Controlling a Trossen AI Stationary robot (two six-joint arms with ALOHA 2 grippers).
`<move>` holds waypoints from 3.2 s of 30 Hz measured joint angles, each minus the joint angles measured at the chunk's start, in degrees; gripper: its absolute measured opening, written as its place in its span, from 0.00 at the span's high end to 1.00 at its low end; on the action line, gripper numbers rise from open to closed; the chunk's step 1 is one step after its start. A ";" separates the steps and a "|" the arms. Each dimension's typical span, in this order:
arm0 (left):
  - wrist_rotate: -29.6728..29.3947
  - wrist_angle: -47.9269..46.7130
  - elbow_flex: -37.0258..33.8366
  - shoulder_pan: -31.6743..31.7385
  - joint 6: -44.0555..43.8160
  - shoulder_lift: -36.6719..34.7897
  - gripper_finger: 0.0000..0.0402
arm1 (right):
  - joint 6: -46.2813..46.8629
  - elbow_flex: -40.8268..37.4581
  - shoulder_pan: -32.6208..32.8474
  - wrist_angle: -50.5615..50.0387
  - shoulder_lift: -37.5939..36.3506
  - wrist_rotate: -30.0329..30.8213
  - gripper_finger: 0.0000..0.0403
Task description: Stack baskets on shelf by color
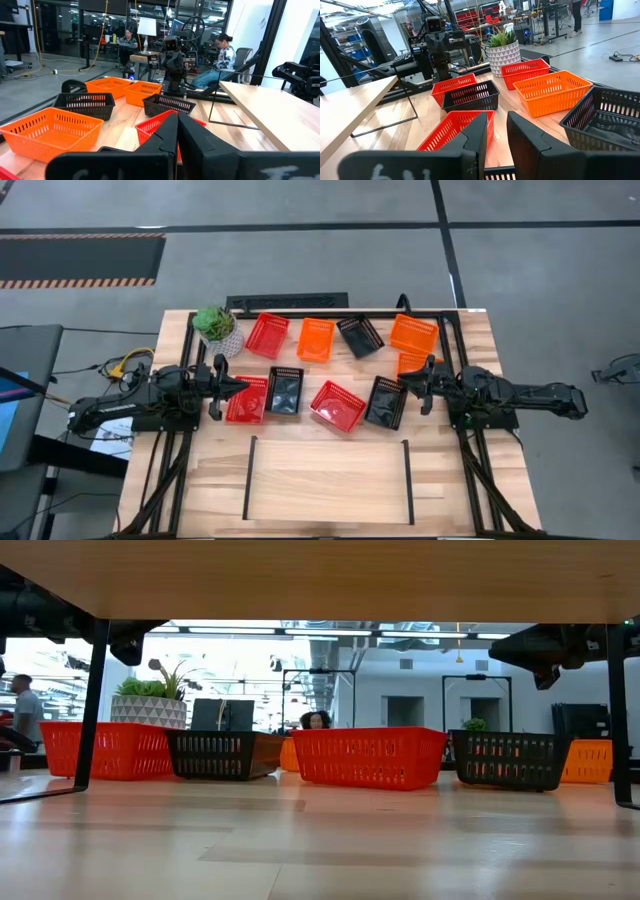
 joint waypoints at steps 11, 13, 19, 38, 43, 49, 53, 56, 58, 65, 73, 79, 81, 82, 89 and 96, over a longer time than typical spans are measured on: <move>0.01 0.00 0.01 -0.02 0.01 0.00 1.00 | -0.02 0.01 0.00 -0.01 0.00 0.01 0.76; 0.02 0.00 0.02 -0.02 0.01 0.00 1.00 | -0.02 0.00 0.00 0.01 0.01 0.00 0.76; 0.01 0.00 0.01 -0.01 0.01 0.01 1.00 | -0.02 0.00 0.01 -0.01 -0.01 -0.01 0.76; -3.26 0.83 0.01 -0.02 -21.94 0.00 1.00 | -1.78 0.00 -0.54 0.21 -0.02 0.27 0.76; -7.73 1.33 0.00 -0.02 -34.40 0.00 1.00 | 5.82 0.01 -0.50 0.22 -0.02 0.29 0.76; -13.53 1.12 0.00 -0.02 -39.82 0.00 1.00 | 13.58 -0.02 -0.50 0.30 -0.02 0.31 0.76; -15.12 1.11 0.00 0.00 -40.15 0.00 1.00 | 18.25 -0.02 -0.50 0.40 -0.01 0.31 0.76; -17.21 1.09 0.00 -0.02 -40.07 0.00 1.00 | 24.49 0.00 -0.50 0.43 0.01 0.31 0.76; -19.19 1.08 0.00 0.00 -39.68 0.00 1.00 | 29.25 -0.01 -0.50 0.43 -0.01 0.29 0.76; -22.03 1.05 0.02 0.00 -39.74 0.00 1.00 | 38.01 0.01 -0.50 0.43 -0.02 0.27 0.76; -22.28 1.22 0.00 0.00 -39.42 0.00 1.00 | 39.56 -0.01 -0.50 0.45 0.01 0.27 0.76; -21.51 5.03 0.00 -0.02 -44.83 0.02 0.95 | 42.37 -0.01 -1.34 1.18 0.01 1.50 0.76; -21.30 7.88 0.00 -0.02 -45.07 0.02 0.91 | 42.37 0.01 -1.28 3.33 0.01 1.56 0.76; -21.54 9.82 0.00 -0.02 -45.12 0.02 0.88 | 41.92 0.03 -1.19 5.60 0.02 1.56 0.76; -24.90 17.38 2.43 -0.04 -45.06 0.06 0.74 | 31.96 5.23 -2.13 10.98 -0.06 6.83 0.76; -25.29 10.99 12.73 -0.06 -41.55 2.91 0.69 | 22.11 16.83 -3.96 6.41 5.61 13.46 0.76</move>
